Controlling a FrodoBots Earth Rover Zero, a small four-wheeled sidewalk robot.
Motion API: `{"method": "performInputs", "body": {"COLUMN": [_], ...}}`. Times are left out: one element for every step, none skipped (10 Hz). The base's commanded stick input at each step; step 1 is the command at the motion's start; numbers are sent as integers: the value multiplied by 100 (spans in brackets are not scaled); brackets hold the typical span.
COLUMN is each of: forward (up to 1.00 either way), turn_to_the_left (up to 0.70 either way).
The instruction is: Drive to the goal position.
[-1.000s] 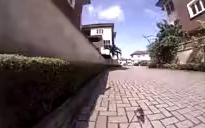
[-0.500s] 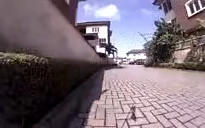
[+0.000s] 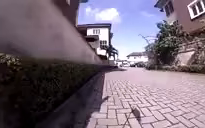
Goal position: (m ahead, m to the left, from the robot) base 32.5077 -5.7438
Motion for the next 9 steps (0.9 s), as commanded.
{"method": "performInputs", "body": {"forward": [69,69,69,69,69,69,69,69,69], "turn_to_the_left": [-28,-14,3,3,3,3,3,3,3]}}
